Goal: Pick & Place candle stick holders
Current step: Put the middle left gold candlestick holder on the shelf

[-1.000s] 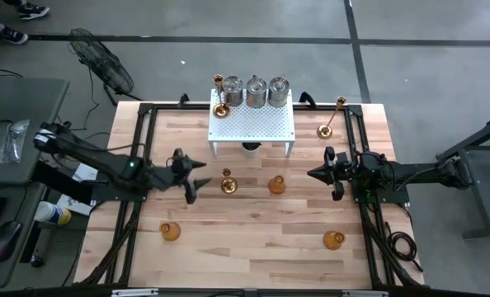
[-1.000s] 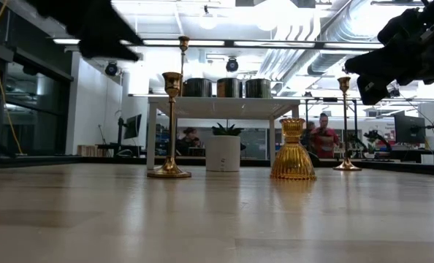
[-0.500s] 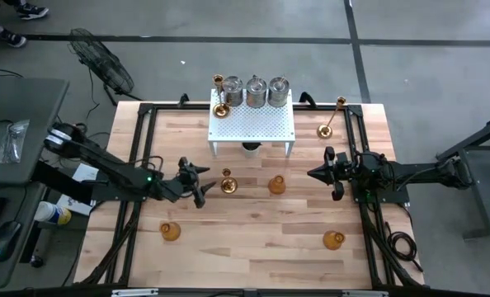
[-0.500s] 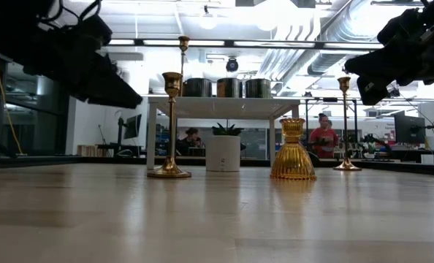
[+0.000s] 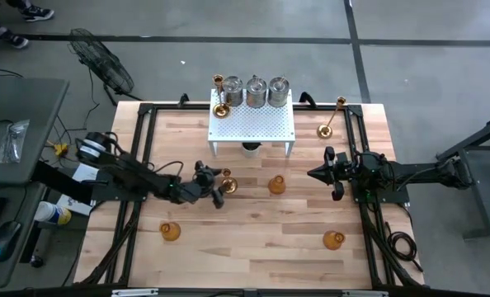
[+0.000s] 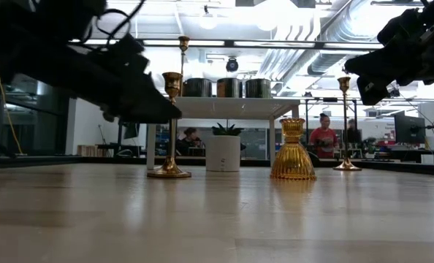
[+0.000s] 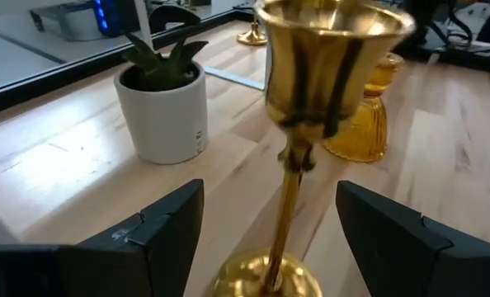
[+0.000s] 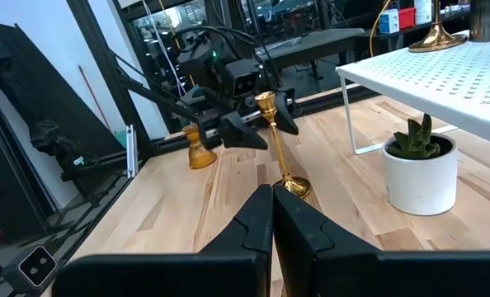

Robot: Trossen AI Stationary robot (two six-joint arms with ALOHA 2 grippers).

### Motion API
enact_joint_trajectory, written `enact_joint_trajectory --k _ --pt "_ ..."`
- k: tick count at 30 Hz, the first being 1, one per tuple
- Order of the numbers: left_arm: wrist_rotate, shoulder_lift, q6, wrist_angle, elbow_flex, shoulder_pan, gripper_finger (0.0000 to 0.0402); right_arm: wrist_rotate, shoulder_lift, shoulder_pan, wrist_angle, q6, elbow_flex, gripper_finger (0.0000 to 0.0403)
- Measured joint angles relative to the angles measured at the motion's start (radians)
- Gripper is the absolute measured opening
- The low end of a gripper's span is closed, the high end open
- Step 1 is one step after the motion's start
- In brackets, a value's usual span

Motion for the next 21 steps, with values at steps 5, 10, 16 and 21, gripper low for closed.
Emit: enact_joint_trajectory --k 5,10,16,21 --pt "0.009 0.043 -0.004 -0.001 0.046 0.021 0.0269 -0.001 0.000 0.000 0.000 0.000 0.000 0.0003" --pt "0.002 0.055 -0.008 -0.002 0.062 0.021 0.0267 -0.001 0.000 0.000 0.000 0.000 0.000 0.0003" --pt "0.002 0.055 -0.012 -0.009 0.064 0.021 0.0218 0.000 0.000 0.000 0.000 0.000 0.000 0.0003" --pt "0.010 0.055 -0.041 -0.017 0.064 0.021 0.0156 0.000 0.000 0.000 0.000 0.000 0.000 0.0003"
